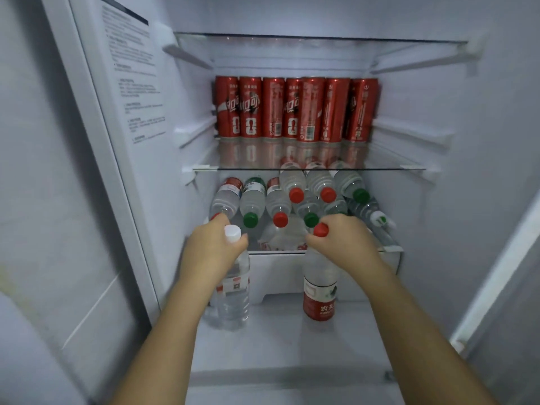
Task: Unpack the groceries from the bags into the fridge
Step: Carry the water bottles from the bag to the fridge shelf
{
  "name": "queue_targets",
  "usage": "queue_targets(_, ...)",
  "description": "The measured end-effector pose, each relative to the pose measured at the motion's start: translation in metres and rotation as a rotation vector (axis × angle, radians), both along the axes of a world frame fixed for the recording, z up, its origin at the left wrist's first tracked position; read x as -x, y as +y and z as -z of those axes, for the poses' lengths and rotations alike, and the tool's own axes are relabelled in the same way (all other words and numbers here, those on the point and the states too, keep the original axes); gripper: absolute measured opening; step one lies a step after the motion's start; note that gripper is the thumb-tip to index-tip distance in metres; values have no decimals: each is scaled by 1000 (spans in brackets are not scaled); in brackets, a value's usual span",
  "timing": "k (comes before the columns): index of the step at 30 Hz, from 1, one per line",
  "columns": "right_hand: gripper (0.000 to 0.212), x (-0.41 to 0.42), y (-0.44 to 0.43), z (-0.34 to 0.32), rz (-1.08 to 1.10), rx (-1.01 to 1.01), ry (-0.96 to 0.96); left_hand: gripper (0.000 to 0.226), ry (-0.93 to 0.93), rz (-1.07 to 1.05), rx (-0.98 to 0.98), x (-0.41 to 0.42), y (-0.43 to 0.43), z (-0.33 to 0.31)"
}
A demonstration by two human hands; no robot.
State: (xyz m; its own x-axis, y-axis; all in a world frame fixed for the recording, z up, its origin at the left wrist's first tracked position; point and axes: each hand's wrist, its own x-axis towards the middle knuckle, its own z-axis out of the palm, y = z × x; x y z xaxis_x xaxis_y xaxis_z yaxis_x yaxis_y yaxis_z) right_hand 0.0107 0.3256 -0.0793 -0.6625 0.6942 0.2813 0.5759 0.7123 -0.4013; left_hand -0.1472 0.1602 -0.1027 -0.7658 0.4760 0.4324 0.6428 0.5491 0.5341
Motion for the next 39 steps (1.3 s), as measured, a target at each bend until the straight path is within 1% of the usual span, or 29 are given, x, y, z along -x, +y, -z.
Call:
queue_targets(3,33,-3,-14,-22,-75,-6,159,31,-3,-12,17,3,-2,4)
queue_targets(6,30,-10,-29,-56,-147,-53,399,32,6,-13,40,2,1,4)
queue_targets(9,29,-16,-46,-81,-271,-70,642,31,-7,19,-27,2,-1,8)
queue_targets(12,22,-13,-59,-81,-362,-160,776,32,-13,60,-109,1,-5,12)
queue_targets(14,19,-5,-62,-69,-423,-273,807,35,-2,61,-117,1,-6,12)
queue_targets(16,15,7,-56,-50,-472,-445,806,35,1,48,-98,1,-6,11)
queue_targets(17,15,14,-51,-41,-490,-499,803,33,-8,46,-89,1,-6,10)
queue_targets(20,18,30,-36,-19,-525,-589,742,28,-18,42,-63,1,-5,10)
queue_targets(22,19,39,-28,-6,-525,-688,680,28,-5,33,-49,1,-5,10)
queue_targets(26,21,59,-17,3,-444,-820,597,25,9,21,-30,0,-5,9)
queue_targets(29,24,76,-12,2,-378,-827,533,26,26,14,5,-2,-5,7)
queue_targets(32,22,91,-9,7,-315,-838,381,28,31,10,47,-4,-2,4)
queue_targets(34,21,101,-5,14,-284,-768,231,28,43,7,74,-5,-1,2)
queue_targets(35,22,105,-3,15,-266,-715,191,28,49,9,85,-6,0,1)
queue_targets(39,23,120,6,10,-181,-629,104,30,52,18,109,-6,6,1)
